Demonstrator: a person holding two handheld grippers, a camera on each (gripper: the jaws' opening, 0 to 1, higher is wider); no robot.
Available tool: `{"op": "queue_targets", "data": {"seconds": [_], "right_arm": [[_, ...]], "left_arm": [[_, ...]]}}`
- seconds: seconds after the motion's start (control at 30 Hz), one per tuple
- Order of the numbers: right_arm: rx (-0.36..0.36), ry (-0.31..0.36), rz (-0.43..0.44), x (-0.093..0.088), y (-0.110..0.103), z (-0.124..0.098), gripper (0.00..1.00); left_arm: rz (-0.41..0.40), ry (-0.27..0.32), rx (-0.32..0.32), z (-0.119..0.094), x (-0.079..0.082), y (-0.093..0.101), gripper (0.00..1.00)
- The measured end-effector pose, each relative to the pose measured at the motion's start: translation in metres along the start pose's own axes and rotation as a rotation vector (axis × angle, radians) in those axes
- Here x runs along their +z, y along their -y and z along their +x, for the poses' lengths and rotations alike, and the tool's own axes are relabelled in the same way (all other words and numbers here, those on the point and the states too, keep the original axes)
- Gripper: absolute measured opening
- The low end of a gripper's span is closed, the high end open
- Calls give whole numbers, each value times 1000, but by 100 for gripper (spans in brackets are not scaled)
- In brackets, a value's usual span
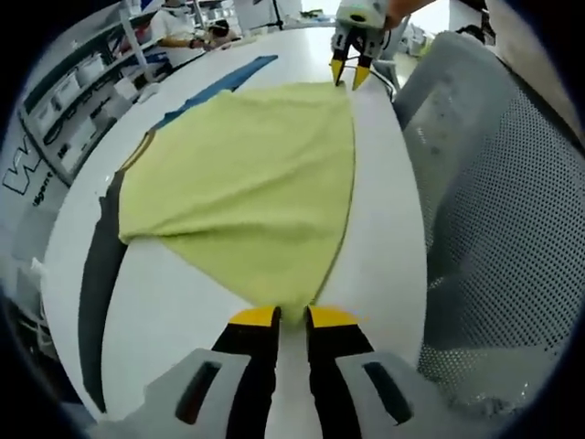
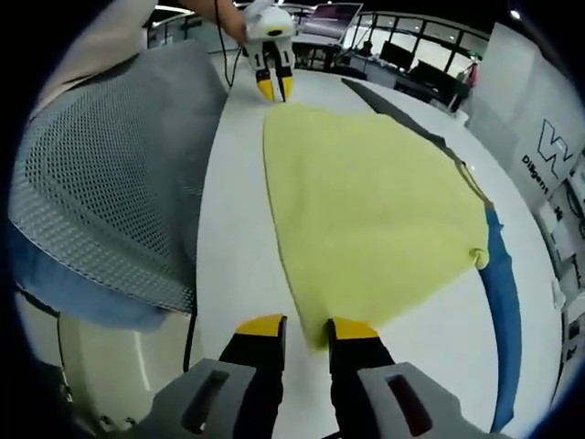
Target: Fold the garment on the visible template until the final outline fits inside the template.
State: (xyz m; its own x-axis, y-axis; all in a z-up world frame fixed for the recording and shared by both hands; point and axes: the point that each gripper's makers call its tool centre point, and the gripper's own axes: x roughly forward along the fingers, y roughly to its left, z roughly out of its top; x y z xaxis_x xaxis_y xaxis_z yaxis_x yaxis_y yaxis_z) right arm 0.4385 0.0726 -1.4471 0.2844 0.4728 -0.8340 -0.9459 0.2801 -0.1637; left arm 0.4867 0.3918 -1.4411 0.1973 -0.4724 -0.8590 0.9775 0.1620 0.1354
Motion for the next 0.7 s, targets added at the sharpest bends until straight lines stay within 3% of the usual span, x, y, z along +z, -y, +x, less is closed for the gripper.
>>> {"op": "queue_targets", "data": {"seconds": [0.13,0.3,0.43,0.57,0.7], "right_arm": [[-6,1,-1,0,1,1,11],[-9,-11,-7,0,1,2,1],[-10,-17,2,0,0,-1,0],[-5,-16,7,-1,-4,-4,0],[-7,-24,15,-6,-6,-6,0]], "left_arm": [[-6,0,4,0,0,-1,1],[-29,-6,0,-1,-2,4,0],[-73,9,-7,-8,0,9,0],[-156,19,-66,-12,2,26,0],[-209,22,-67,-16,5,32,0]]}}
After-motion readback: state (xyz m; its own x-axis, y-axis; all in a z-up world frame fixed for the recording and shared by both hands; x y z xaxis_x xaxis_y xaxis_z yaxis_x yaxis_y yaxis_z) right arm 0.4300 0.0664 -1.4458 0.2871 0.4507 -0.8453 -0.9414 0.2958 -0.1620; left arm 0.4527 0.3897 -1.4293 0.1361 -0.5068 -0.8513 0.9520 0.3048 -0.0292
